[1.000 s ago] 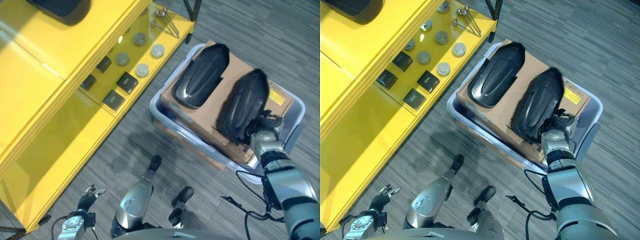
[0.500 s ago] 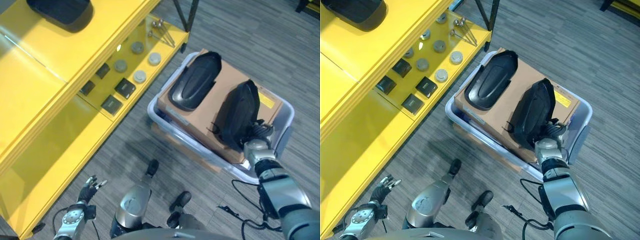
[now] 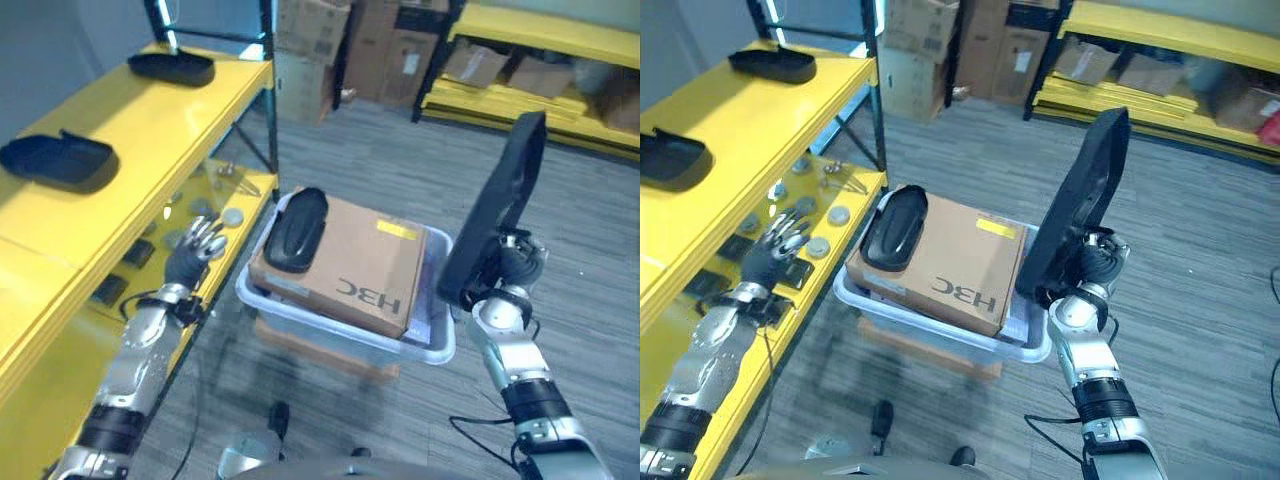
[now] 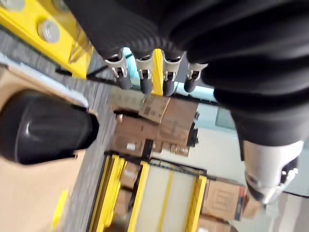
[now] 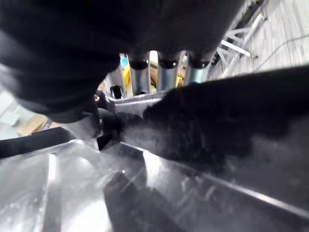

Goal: Move parts from the plastic box to the shelf.

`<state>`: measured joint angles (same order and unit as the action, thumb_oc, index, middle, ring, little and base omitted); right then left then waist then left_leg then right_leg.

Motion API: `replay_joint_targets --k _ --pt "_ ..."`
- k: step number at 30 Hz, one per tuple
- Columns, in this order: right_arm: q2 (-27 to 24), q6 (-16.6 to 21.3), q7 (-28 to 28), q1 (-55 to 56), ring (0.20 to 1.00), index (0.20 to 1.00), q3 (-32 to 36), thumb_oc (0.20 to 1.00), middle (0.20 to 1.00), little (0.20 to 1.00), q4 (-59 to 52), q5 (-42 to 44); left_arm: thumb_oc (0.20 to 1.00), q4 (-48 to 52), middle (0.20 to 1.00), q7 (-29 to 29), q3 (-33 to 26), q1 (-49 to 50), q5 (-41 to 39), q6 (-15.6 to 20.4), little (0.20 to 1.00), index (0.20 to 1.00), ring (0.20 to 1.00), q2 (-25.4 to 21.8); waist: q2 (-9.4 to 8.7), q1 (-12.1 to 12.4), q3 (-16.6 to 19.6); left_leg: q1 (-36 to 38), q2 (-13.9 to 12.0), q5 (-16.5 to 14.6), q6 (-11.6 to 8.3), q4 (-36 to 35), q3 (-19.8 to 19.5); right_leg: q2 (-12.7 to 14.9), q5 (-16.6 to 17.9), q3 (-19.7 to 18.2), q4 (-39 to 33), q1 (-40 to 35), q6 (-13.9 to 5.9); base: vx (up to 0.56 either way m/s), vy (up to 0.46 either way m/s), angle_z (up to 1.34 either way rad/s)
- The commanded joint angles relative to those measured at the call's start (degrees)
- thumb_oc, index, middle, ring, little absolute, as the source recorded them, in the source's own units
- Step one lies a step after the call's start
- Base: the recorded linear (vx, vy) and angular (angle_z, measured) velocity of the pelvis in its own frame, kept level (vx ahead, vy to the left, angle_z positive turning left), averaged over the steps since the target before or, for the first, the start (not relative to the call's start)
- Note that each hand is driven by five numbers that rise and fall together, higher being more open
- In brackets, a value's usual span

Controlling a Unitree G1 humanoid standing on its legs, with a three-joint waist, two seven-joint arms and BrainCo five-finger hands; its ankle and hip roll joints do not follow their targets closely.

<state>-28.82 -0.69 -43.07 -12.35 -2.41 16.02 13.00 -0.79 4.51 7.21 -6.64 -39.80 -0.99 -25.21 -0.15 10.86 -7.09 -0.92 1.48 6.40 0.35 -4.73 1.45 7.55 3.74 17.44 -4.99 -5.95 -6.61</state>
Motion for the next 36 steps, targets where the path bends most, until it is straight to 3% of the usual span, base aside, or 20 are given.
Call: replay_joint_targets --k 1,7,9,19,25,36 --pt "-3.56 1.86 4.32 -5.77 0.200 0.200 -2.87 0.200 0.200 0.200 0.93 -4.34 1.000 -5.27 1.000 -0.15 3.89 -4.44 -4.39 -4.34 1.000 1.000 1.000 1.80 0.90 1.66 2.97 0.80 -4.10 -5.06 -2.18 0.38 1.34 1.34 -2.46 0.08 1.25 2.12 -2.59 0.03 0.003 -0.18" --pt "-2.11 1.29 6.90 -8.44 0.200 0.200 -7.10 0.200 0.200 0.200 2.72 -5.55 1.000 -10.63 1.000 -3.35 8.02 -11.62 -5.46 -8.70 1.000 1.000 1.000 4.84 0.96 -0.68 4.05 2.01 -4.38 -5.49 -2.18 0.52 2.93 1.30 -2.70 -1.03 1.51 1.95 -2.67 0.03 -0.003 -0.12" --pt "-0.21 0.93 7.90 -9.96 0.200 0.200 -10.55 0.200 0.200 0.200 4.09 -6.30 1.000 -16.87 1.000 -5.18 11.26 -15.76 -3.46 -10.01 1.000 1.000 1.000 8.11 0.92 -2.57 4.74 2.80 -4.53 -5.86 -2.17 0.61 4.21 1.26 -2.77 -1.94 1.51 1.91 -2.72 0.05 0.000 -0.13" --pt "1.62 2.20 10.23 -12.31 0.200 0.200 -16.19 0.200 0.200 0.200 8.23 -7.76 1.000 -19.87 1.000 -6.58 17.03 -20.80 -8.81 -14.26 1.000 1.000 1.000 12.61 0.90 -4.13 5.53 3.58 -4.33 -6.50 -1.97 0.18 4.94 1.40 -2.73 -2.52 1.47 2.10 -3.22 0.01 0.003 -0.06" --pt "2.97 1.77 10.90 -13.52 0.200 0.200 -18.90 0.200 0.200 0.200 8.89 -8.43 1.000 -19.27 1.000 -6.69 18.52 -21.70 -12.11 -13.18 1.000 1.000 1.000 14.59 0.87 -4.33 5.86 3.69 -4.14 -6.64 -1.98 0.01 4.97 1.44 -2.76 -2.55 1.47 2.13 -3.34 0.00 0.000 0.00" --pt "3.48 2.15 12.14 -14.81 0.200 0.200 -21.37 0.200 0.200 0.200 11.04 -8.70 1.000 -17.14 1.000 -3.76 20.05 -22.77 -8.93 -10.98 1.000 1.000 1.000 15.19 1.01 -4.10 6.16 3.72 -3.76 -6.83 -2.00 -0.16 4.48 1.58 -2.89 -2.08 1.62 2.06 -3.48 0.00 0.000 0.00"
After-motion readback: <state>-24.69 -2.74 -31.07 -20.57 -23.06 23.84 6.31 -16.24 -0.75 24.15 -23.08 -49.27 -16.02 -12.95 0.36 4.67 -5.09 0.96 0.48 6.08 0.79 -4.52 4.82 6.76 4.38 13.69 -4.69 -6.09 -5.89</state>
